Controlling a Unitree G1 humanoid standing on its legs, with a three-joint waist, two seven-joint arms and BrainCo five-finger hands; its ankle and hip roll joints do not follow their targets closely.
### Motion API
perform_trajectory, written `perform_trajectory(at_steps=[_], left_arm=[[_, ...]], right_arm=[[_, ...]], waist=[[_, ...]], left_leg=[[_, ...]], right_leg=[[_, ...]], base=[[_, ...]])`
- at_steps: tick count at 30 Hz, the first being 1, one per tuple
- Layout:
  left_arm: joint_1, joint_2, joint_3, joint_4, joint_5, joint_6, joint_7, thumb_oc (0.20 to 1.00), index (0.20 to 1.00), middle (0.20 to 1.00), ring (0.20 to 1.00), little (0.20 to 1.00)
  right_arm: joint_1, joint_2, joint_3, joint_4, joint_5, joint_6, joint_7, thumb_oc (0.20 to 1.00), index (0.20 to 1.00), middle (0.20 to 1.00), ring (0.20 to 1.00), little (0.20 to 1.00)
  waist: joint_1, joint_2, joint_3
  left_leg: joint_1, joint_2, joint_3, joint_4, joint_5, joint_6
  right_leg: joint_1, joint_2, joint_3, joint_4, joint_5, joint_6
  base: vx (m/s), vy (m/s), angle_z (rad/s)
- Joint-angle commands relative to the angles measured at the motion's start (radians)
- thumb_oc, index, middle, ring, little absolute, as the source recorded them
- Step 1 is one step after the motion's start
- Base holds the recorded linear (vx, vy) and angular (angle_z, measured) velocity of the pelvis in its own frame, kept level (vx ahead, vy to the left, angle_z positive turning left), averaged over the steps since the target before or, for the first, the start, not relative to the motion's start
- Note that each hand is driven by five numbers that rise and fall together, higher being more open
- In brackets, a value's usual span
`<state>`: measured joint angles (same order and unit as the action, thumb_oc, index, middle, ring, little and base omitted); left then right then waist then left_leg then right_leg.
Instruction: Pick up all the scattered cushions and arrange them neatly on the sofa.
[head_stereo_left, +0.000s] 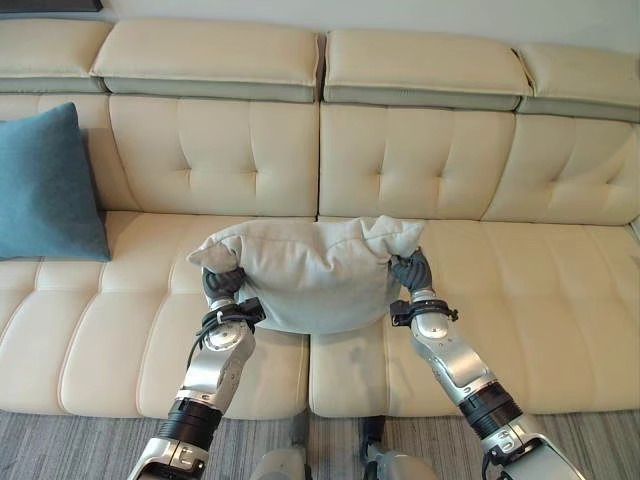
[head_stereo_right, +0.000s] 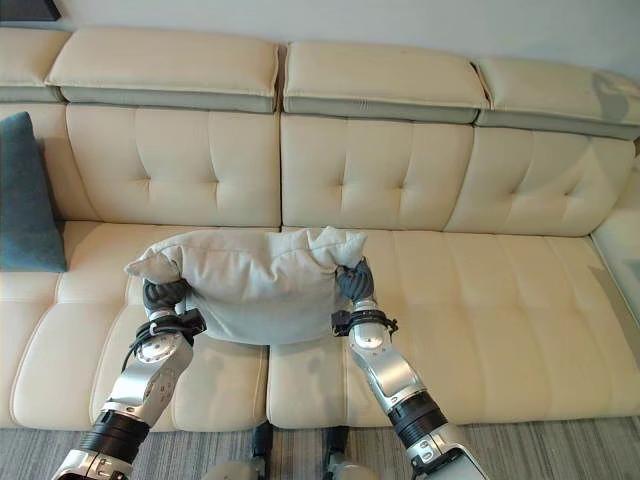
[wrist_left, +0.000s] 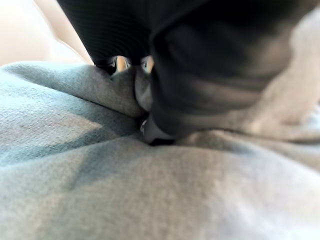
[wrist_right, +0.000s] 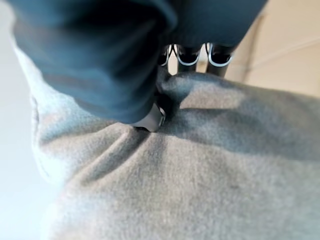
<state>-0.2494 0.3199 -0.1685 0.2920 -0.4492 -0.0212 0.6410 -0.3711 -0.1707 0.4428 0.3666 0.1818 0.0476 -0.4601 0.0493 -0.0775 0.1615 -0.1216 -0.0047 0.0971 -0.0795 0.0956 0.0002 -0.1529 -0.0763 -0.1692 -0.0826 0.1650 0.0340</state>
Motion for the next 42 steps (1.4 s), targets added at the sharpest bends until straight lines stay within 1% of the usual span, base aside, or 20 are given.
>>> perform_trajectory(at_steps=[1, 9, 14, 22, 23, 24, 25, 26, 29, 30, 31, 32, 33, 35, 37, 38, 39, 40, 41, 42], left_arm=[[-0.305, 0.018, -0.083, -0.004, 0.096, -0.086, 0.012, 0.200, 0.200, 0.200, 0.200, 0.200], [-0.413, 0.059, -0.085, 0.052, 0.127, -0.089, 0.052, 0.200, 0.200, 0.200, 0.200, 0.200], [-0.463, 0.073, -0.087, 0.081, 0.133, -0.080, 0.060, 0.200, 0.200, 0.200, 0.200, 0.200], [-0.474, 0.042, -0.094, 0.127, 0.116, -0.063, 0.073, 0.200, 0.200, 0.200, 0.200, 0.200], [-0.500, 0.033, -0.105, 0.182, 0.108, -0.060, 0.074, 0.200, 0.200, 0.200, 0.200, 0.200], [-0.530, 0.039, -0.116, 0.215, 0.104, -0.057, 0.066, 0.231, 0.231, 0.231, 0.231, 0.231], [-0.534, 0.040, -0.117, 0.218, 0.103, -0.058, 0.065, 0.304, 0.304, 0.304, 0.304, 0.304], [-0.581, 0.050, -0.141, 0.284, 0.090, -0.049, 0.043, 1.000, 1.000, 1.000, 1.000, 1.000], [-0.638, 0.062, -0.173, 0.395, 0.066, -0.036, 0.002, 1.000, 1.000, 1.000, 1.000, 1.000], [-0.641, 0.062, -0.174, 0.397, 0.065, -0.037, 0.002, 1.000, 1.000, 1.000, 1.000, 1.000], [-0.695, 0.074, -0.193, 0.475, 0.035, -0.039, -0.021, 1.000, 1.000, 1.000, 1.000, 1.000], [-0.695, 0.074, -0.193, 0.475, 0.035, -0.039, -0.021, 1.000, 1.000, 1.000, 1.000, 1.000], [-0.754, 0.090, -0.214, 0.535, -0.016, -0.046, -0.057, 1.000, 1.000, 1.000, 1.000, 1.000], [-0.815, 0.105, -0.225, 0.623, -0.112, -0.052, -0.090, 1.000, 1.000, 1.000, 1.000, 1.000], [-0.871, 0.125, -0.220, 0.630, -0.254, -0.089, -0.120, 1.000, 1.000, 1.000, 1.000, 1.000], [-0.875, 0.119, -0.200, 0.601, -0.361, -0.124, -0.127, 1.000, 1.000, 1.000, 1.000, 1.000], [-0.878, 0.112, -0.182, 0.583, -0.446, -0.153, -0.128, 1.000, 1.000, 1.000, 1.000, 1.000], [-0.892, 0.107, -0.171, 0.543, -0.497, -0.181, -0.121, 1.000, 1.000, 1.000, 1.000, 1.000], [-0.898, 0.124, -0.162, 0.538, -0.517, -0.172, -0.133, 1.000, 1.000, 1.000, 1.000, 1.000], [-0.895, 0.151, -0.153, 0.493, -0.523, -0.193, -0.126, 1.000, 1.000, 1.000, 1.000, 1.000]], right_arm=[[-0.198, 0.112, 0.090, -0.023, 0.004, -0.072, 0.007, 0.200, 0.200, 0.200, 0.200, 0.200], [-0.342, 0.134, 0.096, 0.020, -0.009, -0.080, -0.030, 0.200, 0.200, 0.200, 0.200, 0.200], [-0.421, 0.122, 0.075, 0.052, -0.021, -0.076, -0.055, 0.200, 0.200, 0.200, 0.200, 0.200], [-0.403, 0.134, 0.095, 0.124, -0.037, -0.043, -0.041, 0.200, 0.200, 0.200, 0.200, 0.200], [-0.416, 0.136, 0.108, 0.221, -0.048, -0.021, -0.029, 0.200, 0.200, 0.200, 0.200, 0.200], [-0.455, 0.118, 0.127, 0.296, -0.061, 0.014, 0.001, 0.200, 0.200, 0.200, 0.200, 0.200], [-0.459, 0.119, 0.126, 0.299, -0.060, 0.013, 0.002, 0.200, 0.200, 0.200, 0.200, 0.200], [-0.534, 0.097, 0.140, 0.406, -0.045, 0.057, 0.036, 1.000, 1.000, 1.000, 1.000, 1.000], [-0.617, 0.053, 0.128, 0.554, -0.065, 0.097, 0.066, 1.000, 1.000, 1.000, 1.000, 1.000], [-0.619, 0.053, 0.127, 0.556, -0.064, 0.096, 0.066, 1.000, 1.000, 1.000, 1.000, 1.000], [-0.683, 0.029, 0.118, 0.639, -0.066, 0.106, 0.072, 1.000, 1.000, 1.000, 1.000, 1.000], [-0.683, 0.029, 0.118, 0.639, -0.066, 0.106, 0.072, 1.000, 1.000, 1.000, 1.000, 1.000], [-0.754, -0.013, 0.108, 0.696, -0.059, 0.106, 0.070, 1.000, 1.000, 1.000, 1.000, 1.000], [-0.817, -0.045, 0.102, 0.720, -0.020, 0.109, 0.070, 1.000, 1.000, 1.000, 1.000, 1.000], [-0.886, -0.104, 0.095, 0.701, 0.007, 0.100, 0.060, 1.000, 1.000, 1.000, 1.000, 1.000], [-0.890, -0.120, 0.059, 0.670, 0.088, 0.082, 0.040, 1.000, 1.000, 1.000, 1.000, 1.000], [-0.893, -0.133, 0.013, 0.642, 0.208, 0.058, 0.019, 1.000, 1.000, 1.000, 1.000, 1.000], [-0.889, -0.144, -0.020, 0.615, 0.303, 0.028, 0.008, 1.000, 1.000, 1.000, 1.000, 1.000], [-0.885, -0.165, -0.051, 0.592, 0.359, 0.001, -0.003, 1.000, 1.000, 1.000, 1.000, 1.000], [-0.871, -0.189, -0.085, 0.557, 0.398, -0.026, -0.027, 1.000, 1.000, 1.000, 1.000, 1.000]], waist=[[0.009, 0.008, 0.053], [0.023, -0.006, 0.059], [0.027, -0.013, 0.058], [0.028, -0.022, 0.068], [0.030, -0.024, 0.074], [0.033, -0.028, 0.075], [0.032, -0.028, 0.076], [0.038, -0.038, 0.074], [0.038, -0.047, 0.068], [0.039, -0.047, 0.070], [0.037, -0.051, 0.066], [0.038, -0.051, 0.067], [0.032, -0.050, 0.064], [0.022, -0.047, 0.058], [0.015, -0.043, 0.057], [0.014, -0.039, 0.058], [0.009, -0.034, 0.055], [0.006, -0.032, 0.053], [0.002, -0.030, 0.049], [0.001, -0.026, 0.046]], left_leg=[[0.010, -0.015, -0.013, -0.008, -0.095, -0.009], [-0.015, -0.014, -0.010, -0.008, -0.086, -0.012], [-0.017, -0.016, -0.012, -0.008, -0.088, -0.013], [-0.023, -0.019, -0.014, -0.008, -0.089, -0.009], [-0.029, -0.019, -0.015, -0.008, -0.085, -0.011], [-0.036, -0.018, -0.016, -0.008, -0.080, -0.013], [-0.036, -0.018, -0.016, -0.008, -0.080, -0.013], [-0.043, -0.015, -0.021, -0.008, -0.076, -0.018], [-0.044, -0.012, -0.020, -0.008, -0.075, -0.020], [-0.044, -0.012, -0.020, -0.008, -0.075, -0.020], [-0.044, -0.010, -0.018, -0.008, -0.076, -0.019], [-0.043, -0.010, -0.017, -0.008, -0.076, -0.019], [-0.043, -0.008, -0.014, -0.008, -0.076, -0.019], [-0.044, -0.006, -0.008, -0.008, -0.074, -0.021], [-0.047, -0.004, -0.007, -0.008, -0.072, -0.023], [-0.048, -0.003, -0.007, -0.008, -0.072, -0.024], [-0.046, -0.002, -0.008, -0.008, -0.076, -0.026], [-0.045, -0.002, -0.008, -0.008, -0.078, -0.026], [-0.048, -0.004, -0.008, -0.008, -0.075, -0.026], [-0.048, -0.005, -0.007, -0.008, -0.078, -0.026]], right_leg=[[0.084, -0.049, -0.024, -0.005, -0.150, 0.109], [0.054, -0.046, -0.021, -0.005, -0.138, 0.116], [0.052, -0.049, -0.027, -0.005, -0.133, 0.118], [0.043, -0.051, -0.031, -0.005, -0.121, 0.120], [0.037, -0.050, -0.031, -0.005, -0.116, 0.119], [0.032, -0.050, -0.034, -0.005, -0.114, 0.118], [0.031, -0.050, -0.035, -0.005, -0.114, 0.118], [0.028, -0.048, -0.042, -0.005, -0.110, 0.119], [0.030, -0.047, -0.050, -0.005, -0.106, 0.122], [0.030, -0.047, -0.050, -0.005, -0.106, 0.122], [0.029, -0.044, -0.048, -0.005, -0.102, 0.126], [0.030, -0.044, -0.048, -0.005, -0.102, 0.126], [0.026, -0.042, -0.042, -0.005, -0.099, 0.129], [0.020, -0.040, -0.039, -0.005, -0.095, 0.132], [0.013, -0.039, -0.034, -0.005, -0.093, 0.136], [0.012, -0.038, -0.034, -0.005, -0.093, 0.137], [0.014, -0.036, -0.035, -0.005, -0.097, 0.138], [0.014, -0.037, -0.037, -0.005, -0.097, 0.140], [0.011, -0.038, -0.036, -0.005, -0.096, 0.140], [0.011, -0.038, -0.036, -0.005, -0.099, 0.141]], base=[[0.00, 0.000, 0.00], [0.01, 0.013, -0.03], [0.00, 0.007, 0.00], [0.00, 0.009, 0.03], [0.00, 0.000, 0.00], [0.00, 0.000, 0.00], [0.00, -0.036, 0.04], [0.02, -0.034, 0.08], [0.03, -0.022, 0.17], [0.02, -0.007, 0.08], [0.00, 0.000, 0.00], [0.00, 0.000, 0.00], [0.00, 0.000, 0.00], [0.00, 0.008, -0.03], [0.00, 0.007, -0.08], [0.00, 0.000, 0.00], [0.03, 0.006, 0.02], [0.03, 0.007, 0.04], [0.00, 0.000, 0.00], [0.00, 0.000, 0.00]])
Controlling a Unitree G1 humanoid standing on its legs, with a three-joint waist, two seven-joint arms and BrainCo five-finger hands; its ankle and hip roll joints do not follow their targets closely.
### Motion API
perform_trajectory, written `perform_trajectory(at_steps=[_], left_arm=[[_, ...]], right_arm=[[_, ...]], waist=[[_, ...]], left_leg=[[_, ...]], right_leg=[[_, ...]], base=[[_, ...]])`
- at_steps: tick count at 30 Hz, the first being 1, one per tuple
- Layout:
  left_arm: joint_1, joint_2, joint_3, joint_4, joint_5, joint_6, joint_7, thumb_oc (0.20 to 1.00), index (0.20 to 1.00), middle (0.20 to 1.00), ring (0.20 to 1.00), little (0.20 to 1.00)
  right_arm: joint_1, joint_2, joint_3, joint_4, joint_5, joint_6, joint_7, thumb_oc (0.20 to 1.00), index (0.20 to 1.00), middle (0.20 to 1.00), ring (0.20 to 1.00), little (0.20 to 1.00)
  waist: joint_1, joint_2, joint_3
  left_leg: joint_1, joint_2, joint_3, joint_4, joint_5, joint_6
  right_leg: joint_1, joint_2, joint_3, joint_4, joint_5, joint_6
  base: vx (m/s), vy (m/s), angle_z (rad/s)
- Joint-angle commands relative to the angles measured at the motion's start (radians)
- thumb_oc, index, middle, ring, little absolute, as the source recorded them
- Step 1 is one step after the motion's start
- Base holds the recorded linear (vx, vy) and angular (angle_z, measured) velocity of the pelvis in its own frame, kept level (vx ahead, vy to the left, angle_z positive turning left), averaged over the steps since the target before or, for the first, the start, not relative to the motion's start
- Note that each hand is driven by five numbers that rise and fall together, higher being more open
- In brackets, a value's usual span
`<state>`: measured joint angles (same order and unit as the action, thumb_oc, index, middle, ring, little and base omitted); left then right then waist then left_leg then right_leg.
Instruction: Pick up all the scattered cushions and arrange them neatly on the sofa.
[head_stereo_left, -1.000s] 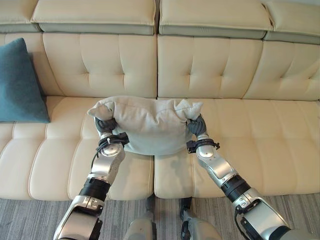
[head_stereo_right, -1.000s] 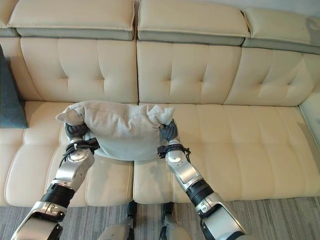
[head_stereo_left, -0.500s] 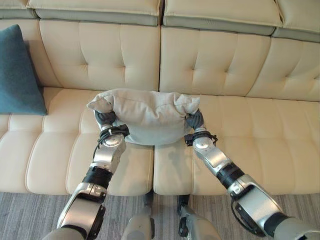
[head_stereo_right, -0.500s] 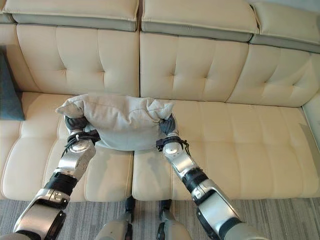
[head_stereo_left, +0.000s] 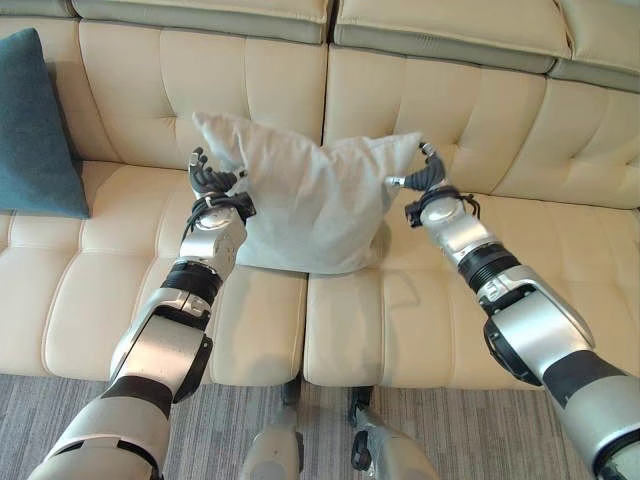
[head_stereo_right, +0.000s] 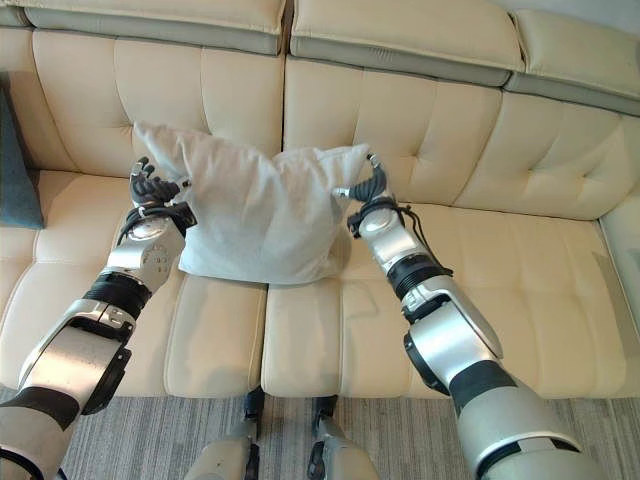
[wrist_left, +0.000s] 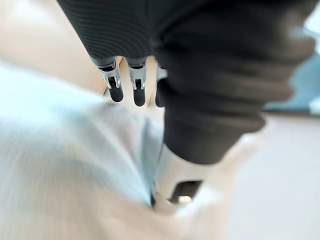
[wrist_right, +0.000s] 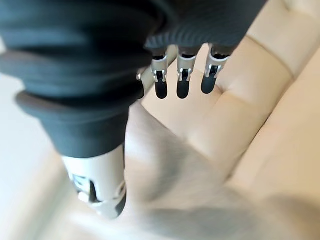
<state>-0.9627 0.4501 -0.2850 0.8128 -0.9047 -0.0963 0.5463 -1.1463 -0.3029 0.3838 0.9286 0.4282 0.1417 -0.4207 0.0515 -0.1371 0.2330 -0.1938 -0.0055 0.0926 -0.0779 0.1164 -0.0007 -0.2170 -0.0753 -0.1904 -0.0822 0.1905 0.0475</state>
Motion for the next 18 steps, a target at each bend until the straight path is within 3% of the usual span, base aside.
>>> perform_trajectory(at_steps=[1, 5, 7, 8, 9, 10, 11, 13, 14, 18], left_arm=[[-0.170, 0.039, -0.022, -0.075, -0.073, -0.125, -0.034, 1.000, 1.000, 1.000, 1.000, 1.000], [-0.090, 0.068, 0.031, -0.182, -0.067, -0.150, -0.016, 1.000, 1.000, 1.000, 1.000, 1.000], [-0.001, 0.136, 0.065, -0.273, 0.013, -0.130, -0.036, 1.000, 1.000, 1.000, 1.000, 1.000], [0.161, 0.201, 0.133, -0.362, 0.122, -0.102, -0.068, 1.000, 1.000, 1.000, 1.000, 1.000], [0.169, 0.200, 0.134, -0.367, 0.124, -0.101, -0.066, 1.000, 1.000, 1.000, 1.000, 1.000], [0.318, 0.224, 0.180, -0.459, 0.199, -0.078, -0.111, 1.000, 1.000, 1.000, 1.000, 1.000], [0.324, 0.224, 0.181, -0.463, 0.200, -0.077, -0.110, 1.000, 1.000, 1.000, 1.000, 1.000], [0.501, 0.207, 0.243, -0.515, 0.325, -0.035, -0.161, 1.000, 1.000, 1.000, 1.000, 1.000], [0.642, 0.167, 0.287, -0.559, 0.334, -0.027, -0.207, 1.000, 1.000, 1.000, 1.000, 1.000], [0.918, 0.049, 0.360, -0.569, 0.410, 0.034, -0.303, 1.000, 1.000, 1.000, 1.000, 1.000]], right_arm=[[-0.082, -0.089, -0.060, -0.039, 0.152, -0.142, -0.091, 1.000, 1.000, 1.000, 1.000, 1.000], [0.027, -0.148, -0.124, -0.150, 0.086, -0.159, -0.116, 1.000, 1.000, 1.000, 1.000, 1.000], [0.130, -0.220, -0.150, -0.232, 0.035, -0.163, -0.094, 1.000, 1.000, 1.000, 1.000, 1.000], [0.277, -0.272, -0.204, -0.292, -0.003, -0.172, -0.048, 1.000, 1.000, 1.000, 1.000, 1.000], [0.282, -0.271, -0.203, -0.294, -0.004, -0.172, -0.048, 1.000, 1.000, 1.000, 1.000, 1.000], [0.422, -0.289, -0.256, -0.333, -0.023, -0.165, 0.010, 1.000, 1.000, 1.000, 1.000, 1.000], [0.426, -0.288, -0.256, -0.336, -0.024, -0.164, 0.010, 1.000, 1.000, 1.000, 1.000, 1.000], [0.597, -0.284, -0.302, -0.367, -0.097, -0.166, 0.065, 1.000, 1.000, 1.000, 1.000, 1.000], [0.718, -0.275, -0.339, -0.392, -0.148, -0.149, 0.109, 1.000, 1.000, 1.000, 1.000, 1.000], [0.976, -0.218, -0.381, -0.366, -0.284, -0.104, 0.206, 1.000, 1.000, 1.000, 1.000, 1.000]], waist=[[-0.003, 0.038, -0.029], [-0.004, 0.046, -0.043], [-0.011, 0.049, -0.048], [-0.018, 0.054, -0.057], [-0.018, 0.055, -0.061], [-0.022, 0.060, -0.064], [-0.022, 0.060, -0.068], [-0.026, 0.066, -0.070], [-0.030, 0.070, -0.071], [-0.041, 0.079, -0.085]], left_leg=[[0.026, -0.005, -0.003, -0.009, -0.102, -0.024], [0.047, -0.007, -0.001, -0.009, -0.112, -0.021], [0.054, -0.009, 0.005, -0.009, -0.112, -0.018], [0.067, -0.010, 0.013, -0.009, -0.122, -0.015], [0.071, -0.009, 0.012, -0.009, -0.128, -0.017], [0.081, -0.012, 0.018, -0.009, -0.128, -0.014], [0.083, -0.011, 0.017, -0.009, -0.134, -0.015], [0.099, -0.013, 0.020, -0.009, -0.138, -0.013], [0.113, -0.014, 0.022, -0.009, -0.144, -0.012], [0.130, -0.015, 0.022, -0.009, -0.149, -0.008]], right_leg=[[0.076, -0.040, -0.016, -0.005, -0.127, 0.128], [0.093, -0.043, -0.017, -0.005, -0.134, 0.127], [0.096, -0.044, -0.016, -0.005, -0.132, 0.125], [0.105, -0.047, -0.014, -0.005, -0.135, 0.124], [0.109, -0.046, -0.013, -0.005, -0.140, 0.125], [0.118, -0.049, -0.014, -0.005, -0.142, 0.122], [0.120, -0.048, -0.013, -0.005, -0.146, 0.124], [0.136, -0.051, -0.012, -0.005, -0.151, 0.123], [0.148, -0.052, -0.012, -0.005, -0.156, 0.122], [0.166, -0.055, -0.014, -0.005, -0.163, 0.119]], base=[[0.04, 0.011, 0.00], [0.04, 0.006, -0.01], [0.02, 0.016, -0.02], [0.04, 0.028, -0.06], [0.05, 0.028, -0.13], [0.04, 0.007, -0.18], [0.02, 0.012, -0.25], [0.02, 0.002, -0.23], [0.01, -0.007, -0.20], [0.00, -0.023, -0.13]])
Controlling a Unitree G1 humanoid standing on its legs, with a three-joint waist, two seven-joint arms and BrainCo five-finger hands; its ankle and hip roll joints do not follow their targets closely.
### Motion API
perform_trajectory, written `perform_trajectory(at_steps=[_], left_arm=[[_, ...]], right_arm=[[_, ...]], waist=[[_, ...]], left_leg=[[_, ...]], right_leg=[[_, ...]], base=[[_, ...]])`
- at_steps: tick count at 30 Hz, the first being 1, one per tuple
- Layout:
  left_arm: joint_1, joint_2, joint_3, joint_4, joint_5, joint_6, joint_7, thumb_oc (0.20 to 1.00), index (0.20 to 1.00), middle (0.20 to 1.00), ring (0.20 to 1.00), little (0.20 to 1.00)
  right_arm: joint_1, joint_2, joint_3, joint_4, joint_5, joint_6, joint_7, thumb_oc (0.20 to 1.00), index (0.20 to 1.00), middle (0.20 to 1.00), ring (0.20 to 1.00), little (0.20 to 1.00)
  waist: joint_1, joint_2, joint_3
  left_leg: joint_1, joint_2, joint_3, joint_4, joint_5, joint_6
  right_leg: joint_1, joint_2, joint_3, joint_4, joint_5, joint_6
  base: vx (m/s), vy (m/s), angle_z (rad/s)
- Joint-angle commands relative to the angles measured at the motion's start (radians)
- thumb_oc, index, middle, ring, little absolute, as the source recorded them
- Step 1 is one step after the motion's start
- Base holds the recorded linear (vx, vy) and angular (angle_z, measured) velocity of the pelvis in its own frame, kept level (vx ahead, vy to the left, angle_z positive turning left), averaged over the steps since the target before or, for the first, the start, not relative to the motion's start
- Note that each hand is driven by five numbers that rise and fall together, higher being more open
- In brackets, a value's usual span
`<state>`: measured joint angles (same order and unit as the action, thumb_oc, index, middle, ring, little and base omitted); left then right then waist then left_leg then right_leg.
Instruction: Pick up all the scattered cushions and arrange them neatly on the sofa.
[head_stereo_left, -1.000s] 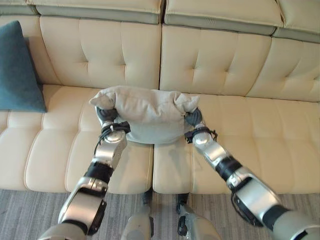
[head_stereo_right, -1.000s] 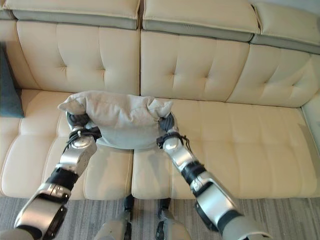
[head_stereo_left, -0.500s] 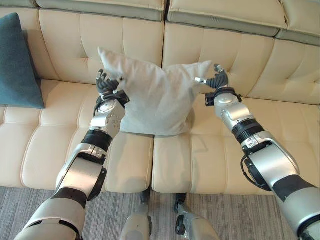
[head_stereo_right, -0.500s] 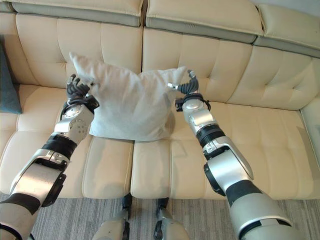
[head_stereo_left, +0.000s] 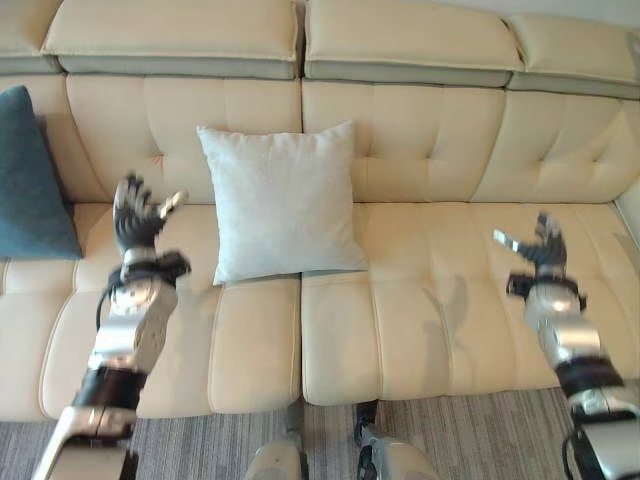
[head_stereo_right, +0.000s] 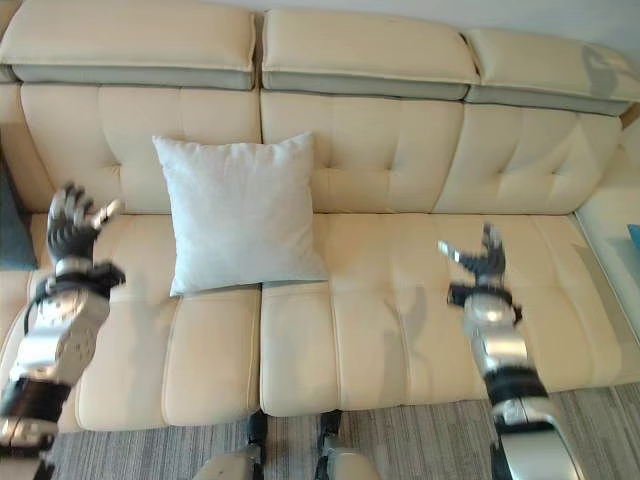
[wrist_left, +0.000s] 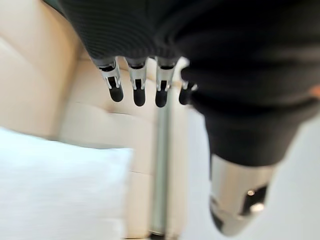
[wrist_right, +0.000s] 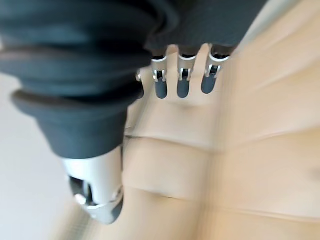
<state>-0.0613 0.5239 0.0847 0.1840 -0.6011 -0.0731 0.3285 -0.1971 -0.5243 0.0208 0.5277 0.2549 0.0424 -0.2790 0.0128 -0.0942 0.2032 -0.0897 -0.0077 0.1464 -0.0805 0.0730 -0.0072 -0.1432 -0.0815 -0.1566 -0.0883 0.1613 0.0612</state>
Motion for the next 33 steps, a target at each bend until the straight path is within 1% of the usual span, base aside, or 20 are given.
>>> perform_trajectory(at_steps=[1, 2, 4, 5, 8, 11, 14, 19, 20, 21, 22, 23, 24, 25, 26, 28, 29, 31, 32, 33], left_arm=[[0.061, -0.040, -0.008, 0.074, 0.128, 0.026, -0.115, 1.000, 1.000, 1.000, 1.000, 1.000], [0.096, -0.060, -0.006, 0.121, 0.150, 0.048, -0.136, 1.000, 1.000, 1.000, 1.000, 1.000], [0.132, -0.067, -0.015, 0.210, 0.238, 0.073, -0.162, 1.000, 1.000, 1.000, 1.000, 1.000], [0.133, -0.093, -0.025, 0.382, 0.284, 0.091, -0.173, 1.000, 1.000, 1.000, 1.000, 1.000], [0.098, -0.115, -0.044, 0.566, 0.332, 0.100, -0.167, 1.000, 1.000, 1.000, 1.000, 1.000], [0.044, -0.139, -0.087, 0.768, 0.379, 0.104, -0.153, 1.000, 1.000, 1.000, 1.000, 1.000], [0.035, -0.161, -0.096, 0.803, 0.361, 0.105, -0.161, 1.000, 1.000, 1.000, 1.000, 1.000], [0.027, -0.166, -0.131, 0.752, 0.387, 0.094, -0.161, 1.000, 1.000, 1.000, 1.000, 1.000], [0.017, -0.156, -0.118, 0.745, 0.381, 0.087, -0.155, 1.000, 1.000, 1.000, 1.000, 1.000], [0.012, -0.150, -0.113, 0.746, 0.378, 0.086, -0.153, 1.000, 1.000, 1.000, 1.000, 1.000], [0.012, -0.150, -0.113, 0.746, 0.378, 0.086, -0.153, 1.000, 1.000, 1.000, 1.000, 1.000], [0.009, -0.142, -0.110, 0.743, 0.379, 0.086, -0.149, 1.000, 1.000, 1.000, 1.000, 1.000], [0.008, -0.137, -0.108, 0.738, 0.381, 0.087, -0.147, 1.000, 1.000, 1.000, 1.000, 1.000], [0.010, -0.137, -0.104, 0.742, 0.388, 0.091, -0.147, 1.000, 1.000, 1.000, 1.000, 1.000], [0.009, -0.137, -0.104, 0.743, 0.388, 0.091, -0.147, 1.000, 1.000, 1.000, 1.000, 1.000], [0.033, -0.153, -0.092, 0.751, 0.390, 0.103, -0.154, 1.000, 1.000, 1.000, 1.000, 1.000], [0.038, -0.158, -0.093, 0.758, 0.392, 0.104, -0.155, 1.000, 1.000, 1.000, 1.000, 1.000], [0.051, -0.169, -0.091, 0.768, 0.410, 0.112, -0.154, 1.000, 1.000, 1.000, 1.000, 1.000], [0.058, -0.181, -0.097, 0.779, 0.441, 0.122, -0.164, 1.000, 1.000, 1.000, 1.000, 1.000], [0.058, -0.182, -0.098, 0.779, 0.441, 0.122, -0.164, 1.000, 1.000, 1.000, 1.000, 1.000]], right_arm=[[0.068, 0.015, -0.018, 0.050, -0.147, 0.009, 0.087, 1.000, 1.000, 1.000, 1.000, 1.000], [0.104, 0.017, -0.019, 0.052, -0.178, 0.020, 0.105, 1.000, 1.000, 1.000, 1.000, 1.000], [0.142, 0.037, -0.023, 0.096, -0.198, 0.026, 0.123, 1.000, 1.000, 1.000, 1.000, 1.000], [0.154, 0.053, -0.015, 0.158, -0.209, 0.025, 0.130, 1.000, 1.000, 1.000, 1.000, 1.000], [0.137, 0.081, 0.002, 0.249, -0.182, 0.021, 0.128, 1.000, 1.000, 1.000, 1.000, 1.000], [0.100, 0.110, 0.044, 0.392, -0.179, 0.021, 0.127, 1.000, 1.000, 1.000, 1.000, 1.000], [0.098, 0.123, 0.036, 0.420, -0.167, 0.023, 0.119, 1.000, 1.000, 1.000, 1.000, 1.000], [0.112, 0.131, 0.008, 0.369, -0.134, 0.009, 0.109, 1.000, 1.000, 1.000, 1.000, 1.000], [0.093, 0.131, -0.005, 0.360, -0.120, -0.002, 0.100, 1.000, 1.000, 1.000, 1.000, 1.000], [0.086, 0.130, -0.003, 0.352, -0.122, -0.001, 0.099, 1.000, 1.000, 1.000, 1.000, 1.000], [0.086, 0.130, -0.003, 0.352, -0.122, -0.001, 0.099, 1.000, 1.000, 1.000, 1.000, 1.000], [0.079, 0.128, -0.003, 0.348, -0.124, -0.001, 0.099, 1.000, 1.000, 1.000, 1.000, 1.000], [0.075, 0.127, -0.004, 0.353, -0.126, -0.001, 0.096, 1.000, 1.000, 1.000, 1.000, 1.000], [0.069, 0.122, -0.006, 0.370, -0.126, 0.001, 0.095, 1.000, 1.000, 1.000, 1.000, 1.000], [0.069, 0.122, -0.006, 0.370, -0.125, 0.001, 0.095, 1.000, 1.000, 1.000, 1.000, 1.000], [0.077, 0.111, -0.017, 0.372, -0.137, 0.003, 0.097, 1.000, 1.000, 1.000, 1.000, 1.000], [0.082, 0.112, -0.015, 0.368, -0.139, 0.004, 0.098, 1.000, 1.000, 1.000, 1.000, 1.000], [0.088, 0.116, -0.015, 0.361, -0.144, 0.009, 0.100, 1.000, 1.000, 1.000, 1.000, 1.000], [0.098, 0.122, -0.004, 0.354, -0.147, 0.010, 0.103, 1.000, 1.000, 1.000, 1.000, 1.000], [0.098, 0.122, -0.004, 0.354, -0.147, 0.010, 0.103, 1.000, 1.000, 1.000, 1.000, 1.000]], waist=[[-0.006, 0.038, -0.061], [-0.008, 0.041, -0.061], [-0.012, 0.044, -0.067], [-0.017, 0.047, -0.077], [-0.021, 0.049, -0.087], [-0.024, 0.053, -0.098], [-0.030, 0.055, -0.107], [-0.052, 0.056, -0.104], [-0.060, 0.063, -0.086], [-0.060, 0.063, -0.080], [-0.059, 0.063, -0.079], [-0.057, 0.065, -0.071], [-0.054, 0.068, -0.064], [-0.044, 0.082, -0.063], [-0.043, 0.082, -0.062], [-0.031, 0.091, -0.074], [-0.028, 0.090, -0.076], [-0.018, 0.088, -0.079], [-0.027, 0.077, -0.081], [-0.025, 0.077, -0.082]], left_leg=[[0.026, -0.013, -0.032, -0.007, -0.105, -0.001], [0.033, -0.012, -0.030, -0.007, -0.107, 0.000], [0.039, -0.011, -0.024, -0.007, -0.108, -0.001], [0.045, -0.010, -0.018, -0.007, -0.105, -0.001], [0.051, -0.009, -0.014, -0.007, -0.104, -0.002], [0.059, -0.009, -0.009, -0.007, -0.104, -0.004], [0.066, -0.008, -0.006, -0.007, -0.104, -0.005], [0.069, -0.015, 0.007, -0.007, -0.106, 0.000], [0.075, -0.008, 0.077, -0.007, -0.110, 0.006], [0.074, 0.000, 0.100, -0.007, -0.107, 0.006], [0.074, 0.000, 0.102, -0.007, -0.107, 0.005], [0.079, 0.008, 0.123, -0.007, -0.106, 0.005], [0.087, 0.018, 0.143, -0.007, -0.108, 0.003], [0.106, 0.041, 0.188, -0.007, -0.122, -0.005], [0.107, 0.041, 0.188, -0.007, -0.123, -0.005], [0.124, 0.063, 0.291, -0.007, -0.124, -0.007], [0.128, 0.064, 0.312, -0.007, -0.125, -0.009], [0.142, 0.072, 0.382, -0.007, -0.123, -0.012], [0.161, 0.082, 0.452, -0.007, -0.101, -0.029], [0.161, 0.083, 0.454, -0.007, -0.100, -0.030]], right_leg=[[0.093, -0.049, -0.049, 0.001, -0.134, 0.103], [0.099, -0.049, -0.049, 0.001, -0.136, 0.103], [0.104, -0.050, -0.048, 0.001, -0.136, 0.104], [0.108, -0.049, -0.042, 0.001, -0.134, 0.104], [0.114, -0.048, -0.041, 0.001, -0.134, 0.103], [0.119, -0.045, -0.037, 0.001, -0.133, 0.101], [0.126, -0.045, -0.035, 0.001, -0.133, 0.101], [0.121, -0.052, -0.022, 0.001, -0.111, 0.107], [0.089, -0.054, -0.017, 0.001, -0.071, 0.125], [0.078, -0.056, -0.029, 0.001, -0.055, 0.127], [0.078, -0.055, -0.028, 0.001, -0.055, 0.127], [0.083, -0.057, -0.050, 0.001, -0.051, 0.126], [0.103, -0.062, -0.102, 0.001, -0.053, 0.121], [0.130, -0.086, -0.218, 0.063, -0.106, 0.112], [0.130, -0.086, -0.217, 0.067, -0.108, 0.112], [0.173, -0.133, -0.375, 0.166, -0.156, 0.103], [0.178, -0.134, -0.387, 0.167, -0.159, 0.104], [0.198, -0.138, -0.480, 0.164, -0.159, 0.111], [0.206, -0.101, -0.466, 0.069, -0.153, 0.108], [0.206, -0.100, -0.464, 0.066, -0.152, 0.106]], base=[[-0.03, -0.030, -0.03], [-0.04, -0.029, -0.07], [-0.06, -0.031, -0.06], [-0.09, -0.033, -0.07], [-0.07, -0.018, -0.07], [-0.06, -0.004, -0.21], [-0.04, 0.012, -0.02], [-0.09, 0.048, 0.00], [-0.22, 0.070, -0.23], [-0.19, 0.051, -0.86], [-0.09, -0.013, -1.80], [-0.06, -0.021, -1.63], [-0.07, -0.024, -1.11], [-0.04, -0.021, -0.63], [-0.04, -0.027, -1.55], [-0.04, -0.082, -1.60], [-0.01, -0.112, -1.48], [0.00, -0.239, -1.85], [0.01, -0.327, -1.38], [0.05, -0.438, -1.77]])
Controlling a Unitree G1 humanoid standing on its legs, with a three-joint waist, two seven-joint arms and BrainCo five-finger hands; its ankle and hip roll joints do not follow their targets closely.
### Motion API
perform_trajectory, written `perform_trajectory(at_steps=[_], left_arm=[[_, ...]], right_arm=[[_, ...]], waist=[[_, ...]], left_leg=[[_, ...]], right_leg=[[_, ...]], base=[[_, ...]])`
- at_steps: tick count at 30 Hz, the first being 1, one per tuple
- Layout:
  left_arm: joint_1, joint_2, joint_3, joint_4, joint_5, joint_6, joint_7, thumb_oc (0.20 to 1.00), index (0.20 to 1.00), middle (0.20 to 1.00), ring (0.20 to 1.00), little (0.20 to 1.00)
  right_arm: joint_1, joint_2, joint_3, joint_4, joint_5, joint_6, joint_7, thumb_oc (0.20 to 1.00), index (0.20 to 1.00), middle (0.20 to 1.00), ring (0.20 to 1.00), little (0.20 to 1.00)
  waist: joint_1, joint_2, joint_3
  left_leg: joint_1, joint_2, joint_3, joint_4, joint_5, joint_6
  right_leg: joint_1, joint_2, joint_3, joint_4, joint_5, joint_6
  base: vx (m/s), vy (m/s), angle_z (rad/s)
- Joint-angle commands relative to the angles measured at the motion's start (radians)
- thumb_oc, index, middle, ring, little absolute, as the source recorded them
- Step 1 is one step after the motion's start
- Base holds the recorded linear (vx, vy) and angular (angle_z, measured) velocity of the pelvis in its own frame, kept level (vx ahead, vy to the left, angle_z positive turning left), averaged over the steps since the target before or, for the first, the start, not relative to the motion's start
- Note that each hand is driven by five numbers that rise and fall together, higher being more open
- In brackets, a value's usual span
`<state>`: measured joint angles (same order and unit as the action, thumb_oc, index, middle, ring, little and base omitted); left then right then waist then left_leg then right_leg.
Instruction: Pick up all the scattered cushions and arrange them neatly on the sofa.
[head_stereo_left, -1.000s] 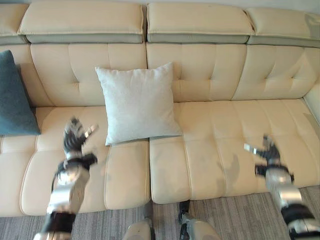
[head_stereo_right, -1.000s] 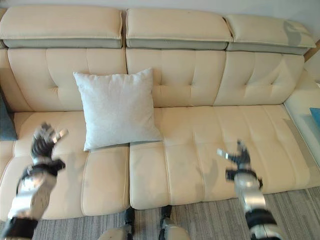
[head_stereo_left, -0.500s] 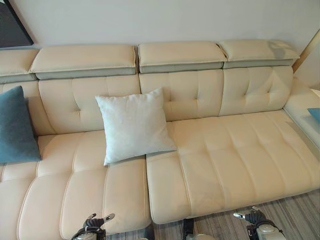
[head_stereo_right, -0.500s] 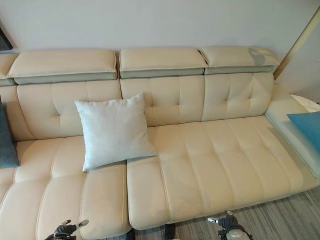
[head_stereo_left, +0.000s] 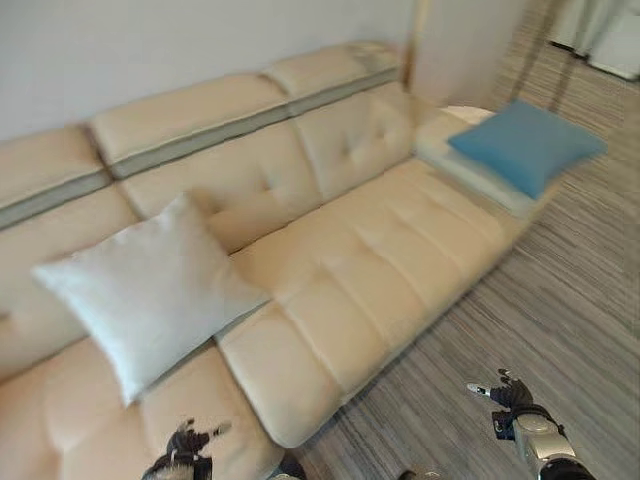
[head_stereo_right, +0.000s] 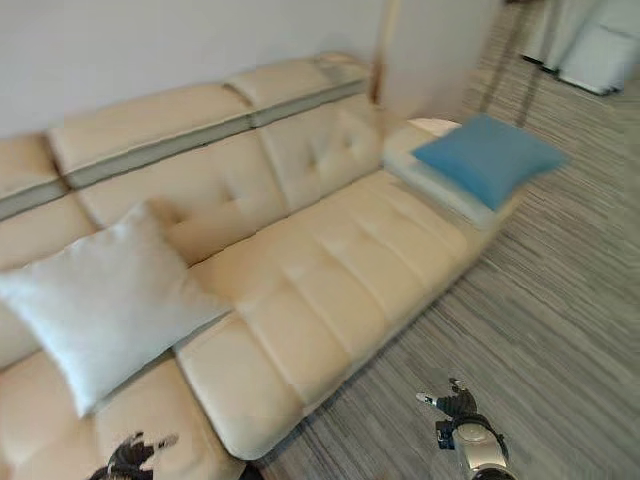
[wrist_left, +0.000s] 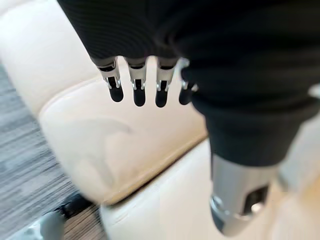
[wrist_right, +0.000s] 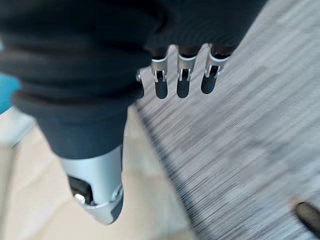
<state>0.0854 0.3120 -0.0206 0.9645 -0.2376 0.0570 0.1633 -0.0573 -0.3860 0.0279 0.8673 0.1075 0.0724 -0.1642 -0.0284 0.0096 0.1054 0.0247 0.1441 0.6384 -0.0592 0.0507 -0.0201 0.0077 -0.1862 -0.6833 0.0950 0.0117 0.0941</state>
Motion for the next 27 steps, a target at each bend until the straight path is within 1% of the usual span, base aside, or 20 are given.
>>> perform_trajectory(at_steps=[1, 3, 6, 9, 10, 11, 12, 13, 14, 15, 16, 17, 18, 19, 20, 21, 22, 23, 25, 27], left_arm=[[-0.097, 0.023, -0.012, 0.004, 0.097, -0.007, -0.003, 1.000, 1.000, 1.000, 1.000, 1.000], [-0.104, 0.019, -0.023, 0.003, 0.113, -0.006, -0.006, 1.000, 1.000, 1.000, 1.000, 1.000], [-0.114, 0.016, -0.035, -0.014, 0.117, -0.010, -0.005, 1.000, 1.000, 1.000, 1.000, 1.000], [-0.121, 0.014, -0.038, -0.047, 0.103, -0.012, -0.004, 1.000, 1.000, 1.000, 1.000, 1.000], [-0.120, 0.014, -0.038, -0.048, 0.102, -0.011, -0.004, 1.000, 1.000, 1.000, 1.000, 1.000], [-0.128, 0.011, -0.047, -0.062, 0.089, -0.016, -0.002, 1.000, 1.000, 1.000, 1.000, 1.000], [-0.130, 0.008, -0.053, -0.069, 0.082, -0.017, 0.001, 1.000, 1.000, 1.000, 1.000, 1.000], [-0.131, 0.008, -0.054, -0.069, 0.082, -0.017, 0.001, 1.000, 1.000, 1.000, 1.000, 1.000], [-0.130, 0.003, -0.063, -0.079, 0.074, -0.020, 0.000, 1.000, 1.000, 1.000, 1.000, 1.000], [-0.124, 0.000, -0.064, -0.088, 0.064, -0.023, 0.003, 1.000, 1.000, 1.000, 1.000, 1.000], [-0.118, -0.005, -0.062, -0.089, 0.055, -0.026, 0.005, 1.000, 1.000, 1.000, 1.000, 1.000], [-0.109, -0.009, -0.063, -0.089, 0.048, -0.030, 0.007, 1.000, 1.000, 1.000, 1.000, 1.000], [-0.101, -0.012, -0.063, -0.093, 0.039, -0.033, 0.009, 1.000, 1.000, 1.000, 1.000, 1.000], [-0.088, -0.016, -0.060, -0.099, 0.033, -0.032, 0.011, 1.000, 1.000, 1.000, 1.000, 1.000], [-0.079, -0.019, -0.062, -0.096, 0.028, -0.034, 0.011, 1.000, 1.000, 1.000, 1.000, 1.000], [-0.079, -0.019, -0.062, -0.096, 0.028, -0.034, 0.011, 1.000, 1.000, 1.000, 1.000, 1.000], [-0.078, -0.022, -0.067, -0.089, 0.027, -0.030, 0.013, 1.000, 1.000, 1.000, 1.000, 1.000], [-0.079, -0.022, -0.070, -0.083, 0.028, -0.030, 0.016, 1.000, 1.000, 1.000, 1.000, 1.000], [-0.079, -0.021, -0.070, -0.076, 0.030, -0.029, 0.018, 1.000, 1.000, 1.000, 1.000, 1.000], [-0.084, -0.019, -0.066, -0.057, 0.023, -0.031, 0.024, 1.000, 1.000, 1.000, 1.000, 1.000]], right_arm=[[-0.030, -0.019, -0.012, 0.014, 0.002, -0.019, -0.013, 1.000, 1.000, 1.000, 1.000, 1.000], [-0.011, -0.023, -0.023, 0.000, 0.013, -0.019, -0.014, 1.000, 1.000, 1.000, 1.000, 1.000], [0.007, -0.027, -0.036, -0.003, 0.024, -0.019, -0.017, 1.000, 1.000, 1.000, 1.000, 1.000], [0.024, -0.031, -0.037, -0.023, 0.028, -0.018, -0.016, 1.000, 1.000, 1.000, 1.000, 1.000], [0.025, -0.031, -0.037, -0.025, 0.028, -0.017, -0.016, 1.000, 1.000, 1.000, 1.000, 1.000], [0.022, -0.033, -0.026, -0.026, 0.032, -0.019, -0.016, 1.000, 1.000, 1.000, 1.000, 1.000], [0.018, -0.041, -0.020, -0.038, 0.028, -0.019, -0.020, 1.000, 1.000, 1.000, 1.000, 1.000], [0.019, -0.041, -0.020, -0.039, 0.028, -0.019, -0.020, 1.000, 1.000, 1.000, 1.000, 1.000], [0.019, -0.044, -0.014, -0.041, 0.025, -0.019, -0.018, 1.000, 1.000, 1.000, 1.000, 1.000], [0.016, -0.046, -0.007, -0.043, 0.023, -0.016, -0.017, 1.000, 1.000, 1.000, 1.000, 1.000], [0.013, -0.047, -0.001, -0.047, 0.022, -0.016, -0.017, 1.000, 1.000, 1.000, 1.000, 1.000], [0.010, -0.046, 0.008, -0.050, 0.024, -0.019, -0.017, 1.000, 1.000, 1.000, 1.000, 1.000], [0.010, -0.041, 0.011, -0.053, 0.028, -0.020, -0.015, 1.000, 1.000, 1.000, 1.000, 1.000], [0.007, -0.040, 0.020, -0.054, 0.025, -0.020, -0.015, 1.000, 1.000, 1.000, 1.000, 1.000], [0.004, -0.038, 0.030, -0.056, 0.025, -0.025, -0.016, 1.000, 1.000, 1.000, 1.000, 1.000], [0.004, -0.038, 0.030, -0.056, 0.025, -0.025, -0.016, 1.000, 1.000, 1.000, 1.000, 1.000], [-0.009, -0.040, 0.041, -0.062, 0.026, -0.028, -0.020, 1.000, 1.000, 1.000, 1.000, 1.000], [-0.010, -0.038, 0.045, -0.064, 0.027, -0.030, -0.020, 1.000, 1.000, 1.000, 1.000, 1.000], [-0.013, -0.037, 0.051, -0.065, 0.027, -0.032, -0.021, 1.000, 1.000, 1.000, 1.000, 1.000], [-0.029, -0.028, 0.064, -0.071, 0.030, -0.035, -0.022, 1.000, 1.000, 1.000, 1.000, 1.000]], waist=[[-0.007, -0.020, 0.013], [-0.032, -0.008, 0.013], [-0.056, 0.009, 0.018], [-0.074, 0.009, 0.033], [-0.073, 0.009, 0.033], [-0.069, 0.000, 0.048], [-0.058, -0.003, 0.055], [-0.060, -0.003, 0.055], [-0.054, -0.005, 0.059], [-0.045, -0.007, 0.061], [-0.035, -0.007, 0.060], [-0.020, -0.007, 0.059], [-0.012, -0.009, 0.055], [0.005, -0.006, 0.051], [0.021, -0.002, 0.047], [0.021, -0.002, 0.047], [0.031, 0.011, 0.049], [0.034, 0.015, 0.052], [0.038, 0.018, 0.056], [0.047, 0.019, 0.066]], left_leg=[[0.052, -0.063, -0.030, -0.028, -0.067, -0.025], [0.062, -0.054, -0.015, -0.028, -0.053, -0.037], [0.079, -0.040, 0.000, -0.027, -0.031, -0.057], [0.056, 0.004, 0.006, 0.078, -0.041, -0.084], [0.052, 0.010, 0.006, 0.090, -0.046, -0.086], [0.026, 0.035, -0.038, 0.183, -0.041, -0.098], [0.005, 0.036, -0.094, 0.220, -0.029, -0.103], [0.002, 0.038, -0.097, 0.224, -0.030, -0.104], [-0.020, 0.025, -0.166, 0.251, -0.030, -0.099], [-0.035, 0.002, -0.239, 0.264, -0.045, -0.085], [-0.054, -0.036, -0.324, 0.269, -0.075, -0.066], [-0.062, -0.082, -0.412, 0.238, -0.106, -0.048], [-0.074, -0.115, -0.472, 0.197, -0.108, -0.031], [-0.095, -0.166, -0.598, 0.146, -0.095, -0.025], [-0.121, -0.209, -0.699, 0.087, -0.062, -0.021], [-0.120, -0.209, -0.699, 0.087, -0.061, -0.021], [-0.156, -0.233, -0.757, 0.020, 0.001, -0.030], [-0.174, -0.238, -0.762, -0.012, 0.024, -0.037], [-0.201, -0.246, -0.769, -0.028, 0.033, -0.043], [-0.252, -0.255, -0.775, -0.028, 0.052, -0.052]], right_leg=[[0.062, 0.025, 0.100, -0.154, -0.007, 0.066], [0.069, 0.046, 0.139, -0.174, -0.020, 0.054], [0.077, 0.066, 0.168, -0.181, -0.044, 0.035], [0.085, 0.089, 0.205, -0.182, -0.078, 0.007], [0.085, 0.091, 0.206, -0.182, -0.080, 0.005], [0.095, 0.103, 0.241, -0.182, -0.098, -0.013], [0.099, 0.109, 0.255, -0.181, -0.106, -0.024], [0.100, 0.110, 0.253, -0.180, -0.107, -0.025], [0.098, 0.115, 0.269, -0.173, -0.114, -0.034], [0.095, 0.118, 0.292, -0.165, -0.122, -0.040], [0.091, 0.120, 0.319, -0.162, -0.123, -0.042], [0.087, 0.125, 0.355, -0.160, -0.121, -0.041], [0.075, 0.127, 0.376, -0.163, -0.112, -0.043], [0.070, 0.137, 0.418, -0.168, -0.105, -0.042], [0.067, 0.151, 0.453, -0.176, -0.099, -0.042], [0.067, 0.151, 0.453, -0.176, -0.099, -0.042], [0.063, 0.168, 0.481, -0.182, -0.093, -0.042], [0.061, 0.176, 0.490, -0.182, -0.096, -0.043], [0.061, 0.184, 0.504, -0.182, -0.103, -0.044], [0.075, 0.207, 0.554, -0.182, -0.121, -0.044]], base=[[0.05, -0.248, -1.63], [0.07, -0.304, -0.76], [0.05, -0.258, -0.30], [0.03, -0.300, -0.28], [0.04, -0.327, -0.09], [0.05, -0.315, -0.07], [0.05, -0.311, -0.25], [0.03, -0.185, -0.50], [0.03, -0.138, -0.75], [0.06, -0.153, -0.63], [0.08, -0.096, -0.76], [0.06, -0.068, -0.76], [0.10, -0.096, -1.01], [0.15, -0.103, -1.53], [0.15, -0.080, -1.51], [0.15, -0.037, -1.27], [0.11, -0.009, -0.47], [0.16, -0.006, -0.32], [0.14, 0.017, -0.42], [0.27, 0.082, -0.46]])
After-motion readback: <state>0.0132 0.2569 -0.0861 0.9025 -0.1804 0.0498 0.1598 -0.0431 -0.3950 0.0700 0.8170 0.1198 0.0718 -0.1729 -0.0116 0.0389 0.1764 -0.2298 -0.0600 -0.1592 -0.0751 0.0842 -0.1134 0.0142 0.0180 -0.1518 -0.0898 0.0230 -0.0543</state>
